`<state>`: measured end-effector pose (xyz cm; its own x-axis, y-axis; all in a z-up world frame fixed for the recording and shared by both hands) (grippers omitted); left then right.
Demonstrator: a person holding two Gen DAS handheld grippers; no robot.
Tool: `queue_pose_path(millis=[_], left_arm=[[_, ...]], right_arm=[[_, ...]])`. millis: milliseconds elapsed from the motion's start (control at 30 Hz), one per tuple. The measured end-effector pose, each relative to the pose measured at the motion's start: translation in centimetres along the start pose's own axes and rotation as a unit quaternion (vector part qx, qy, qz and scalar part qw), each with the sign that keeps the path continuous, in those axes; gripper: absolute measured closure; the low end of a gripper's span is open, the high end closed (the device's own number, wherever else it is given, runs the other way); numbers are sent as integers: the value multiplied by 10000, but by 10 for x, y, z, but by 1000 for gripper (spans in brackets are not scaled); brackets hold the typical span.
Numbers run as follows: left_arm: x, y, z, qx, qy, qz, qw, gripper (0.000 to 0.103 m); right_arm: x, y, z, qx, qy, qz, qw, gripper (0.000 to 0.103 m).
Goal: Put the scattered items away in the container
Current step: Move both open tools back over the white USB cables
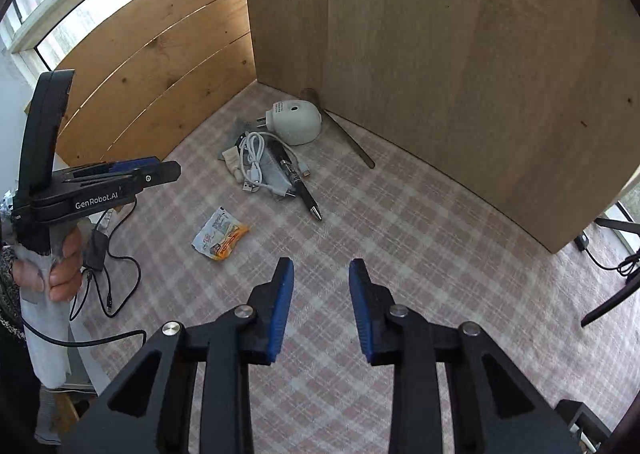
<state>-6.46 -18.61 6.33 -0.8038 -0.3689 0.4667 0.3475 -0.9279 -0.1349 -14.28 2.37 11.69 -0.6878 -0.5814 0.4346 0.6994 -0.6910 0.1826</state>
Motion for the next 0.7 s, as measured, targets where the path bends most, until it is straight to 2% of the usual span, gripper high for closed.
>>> queue_pose_path(millis=[200, 333, 567, 700], left_arm=[[16, -2, -50, 81, 225, -108, 9997, 64], [26, -2, -72, 121, 311, -81, 9994, 64], [32, 2, -84, -3, 344, 12, 9994, 64], [29, 4, -85, -17, 389, -54, 9992, 64]], right_arm=[[30, 8, -71, 101, 367, 264, 9989, 75], [41, 7, -101, 180, 484, 291, 9982, 76], [51, 5, -123, 282, 521, 276, 9979, 76], [51, 8, -121, 530, 506, 308, 9968, 76]])
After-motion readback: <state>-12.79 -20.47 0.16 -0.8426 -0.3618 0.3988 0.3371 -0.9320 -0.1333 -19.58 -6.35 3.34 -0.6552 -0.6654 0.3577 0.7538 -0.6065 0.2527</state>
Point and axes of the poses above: each gripper's, at about its wrist camera, not at the fingertips, and z roughly against the way its jaws point, y to its left, x to its top, the point moved 2 cm from there along -z, roughly the way its jaws point, and after that the axes turned 5 degrees about -z, right-handed, at the moved point
